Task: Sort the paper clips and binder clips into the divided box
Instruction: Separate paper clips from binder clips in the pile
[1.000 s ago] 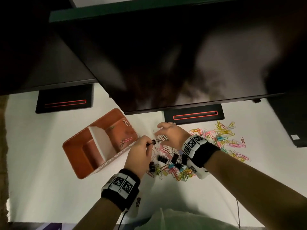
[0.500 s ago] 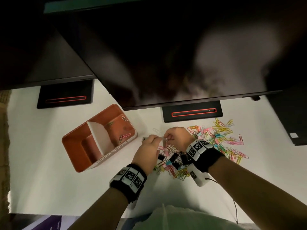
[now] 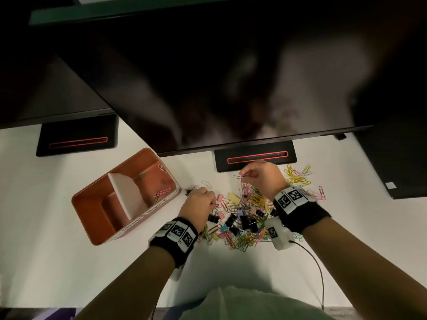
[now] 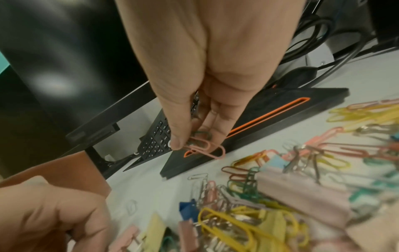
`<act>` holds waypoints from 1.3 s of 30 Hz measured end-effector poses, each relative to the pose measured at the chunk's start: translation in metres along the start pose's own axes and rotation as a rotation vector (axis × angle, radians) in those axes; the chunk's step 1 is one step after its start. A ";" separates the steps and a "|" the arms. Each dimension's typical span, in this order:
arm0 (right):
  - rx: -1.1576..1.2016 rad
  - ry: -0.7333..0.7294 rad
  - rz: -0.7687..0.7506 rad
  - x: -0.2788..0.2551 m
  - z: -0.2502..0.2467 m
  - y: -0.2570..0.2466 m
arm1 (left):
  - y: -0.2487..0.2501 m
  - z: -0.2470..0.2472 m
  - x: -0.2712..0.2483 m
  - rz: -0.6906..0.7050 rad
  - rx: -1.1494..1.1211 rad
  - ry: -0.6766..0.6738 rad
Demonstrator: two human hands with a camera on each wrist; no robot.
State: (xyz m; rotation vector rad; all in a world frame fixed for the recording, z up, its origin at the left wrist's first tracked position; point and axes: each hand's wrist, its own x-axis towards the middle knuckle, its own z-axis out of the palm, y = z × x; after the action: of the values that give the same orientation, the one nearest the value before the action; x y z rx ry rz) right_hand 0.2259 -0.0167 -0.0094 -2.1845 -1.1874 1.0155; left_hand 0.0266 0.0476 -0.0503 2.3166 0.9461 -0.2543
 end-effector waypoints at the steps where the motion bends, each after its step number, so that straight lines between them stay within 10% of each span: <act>1: -0.037 0.000 0.002 0.002 -0.002 0.002 | 0.000 -0.001 0.001 -0.005 0.016 -0.018; 39: -0.442 -0.347 -0.017 0.001 0.032 0.000 | 0.007 -0.009 0.012 -0.130 0.131 0.075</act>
State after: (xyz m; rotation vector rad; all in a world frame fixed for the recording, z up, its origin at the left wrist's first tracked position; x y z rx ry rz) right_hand 0.2015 -0.0149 -0.0298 -2.3765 -1.7243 1.2585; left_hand 0.0397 0.0560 -0.0446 2.4006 1.1508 -0.2922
